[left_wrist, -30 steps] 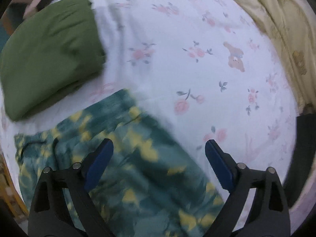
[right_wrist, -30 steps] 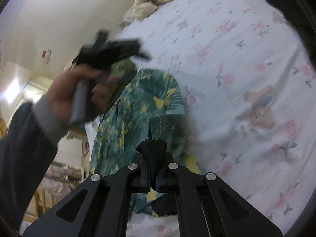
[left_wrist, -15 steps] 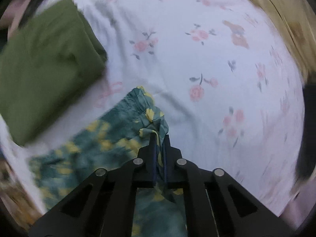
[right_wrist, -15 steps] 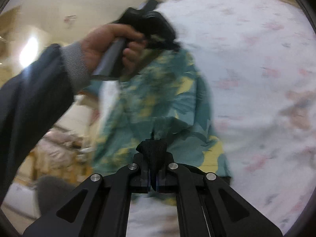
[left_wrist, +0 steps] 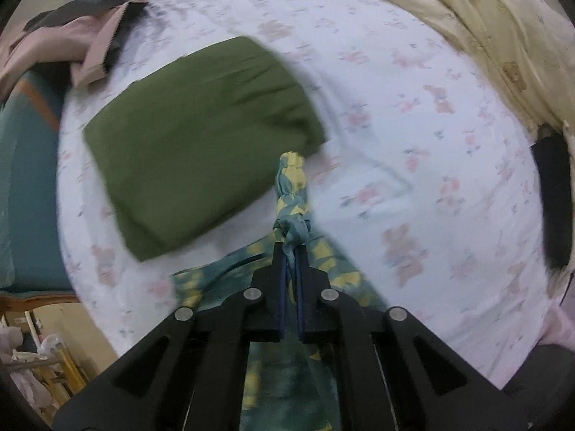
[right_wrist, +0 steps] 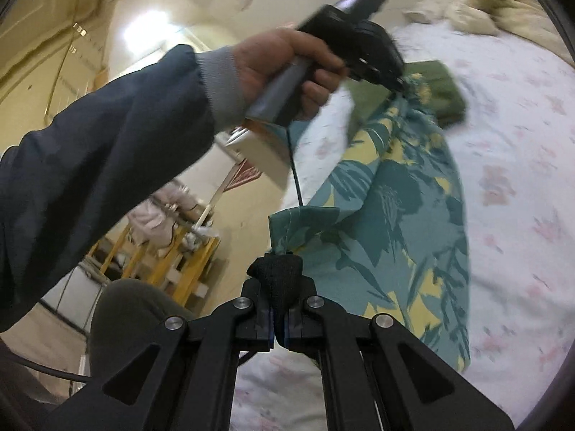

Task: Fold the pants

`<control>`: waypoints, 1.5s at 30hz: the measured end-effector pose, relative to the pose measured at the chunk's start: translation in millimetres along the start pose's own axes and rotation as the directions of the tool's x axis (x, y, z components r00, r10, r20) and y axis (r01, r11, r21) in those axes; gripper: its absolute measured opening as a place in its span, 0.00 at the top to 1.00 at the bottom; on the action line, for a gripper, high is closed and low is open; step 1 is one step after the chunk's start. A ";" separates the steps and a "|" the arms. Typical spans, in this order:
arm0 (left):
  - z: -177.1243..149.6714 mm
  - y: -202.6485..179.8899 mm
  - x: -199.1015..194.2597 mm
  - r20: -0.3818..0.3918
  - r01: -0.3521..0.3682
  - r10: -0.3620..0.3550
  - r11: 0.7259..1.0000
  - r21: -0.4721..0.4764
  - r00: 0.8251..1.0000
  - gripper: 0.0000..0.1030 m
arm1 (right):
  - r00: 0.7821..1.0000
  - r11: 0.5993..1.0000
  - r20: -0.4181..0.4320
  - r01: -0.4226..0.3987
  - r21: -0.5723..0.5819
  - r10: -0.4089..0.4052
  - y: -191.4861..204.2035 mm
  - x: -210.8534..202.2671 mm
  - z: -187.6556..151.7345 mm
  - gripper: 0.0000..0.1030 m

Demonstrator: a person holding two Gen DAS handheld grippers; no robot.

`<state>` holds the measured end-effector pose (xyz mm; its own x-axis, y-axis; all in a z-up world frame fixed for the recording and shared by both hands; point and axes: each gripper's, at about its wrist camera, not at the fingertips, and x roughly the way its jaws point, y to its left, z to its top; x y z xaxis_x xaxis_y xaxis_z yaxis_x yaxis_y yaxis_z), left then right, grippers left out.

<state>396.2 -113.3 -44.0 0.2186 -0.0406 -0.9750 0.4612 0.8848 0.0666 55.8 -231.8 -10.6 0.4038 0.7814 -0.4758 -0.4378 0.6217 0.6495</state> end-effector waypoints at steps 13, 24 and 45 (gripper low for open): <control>-63.2 94.9 88.0 -0.107 -0.086 0.084 0.996 -0.013 0.991 0.97 | 0.968 0.997 -0.249 -0.046 -0.067 0.028 21.0 124.4 0.2 0.98; -91.9 118.1 63.9 -0.005 -0.084 0.084 0.996 -0.035 0.996 0.24 | 0.954 0.997 -0.297 0.013 -0.077 -0.035 1.9 132.7 7.5 0.98; -310.4 183.5 -2.0 0.052 0.133 -0.123 0.872 -0.472 0.991 0.24 | 0.891 0.990 -0.453 -0.048 -0.134 -0.018 76.5 224.5 -52.4 0.61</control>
<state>213.5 193.3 -95.6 0.2045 -0.1735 -0.9634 0.0257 0.9848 -0.1719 70.9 -6.0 -98.8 0.0034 0.7097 -0.7045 -0.5601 0.5850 0.5866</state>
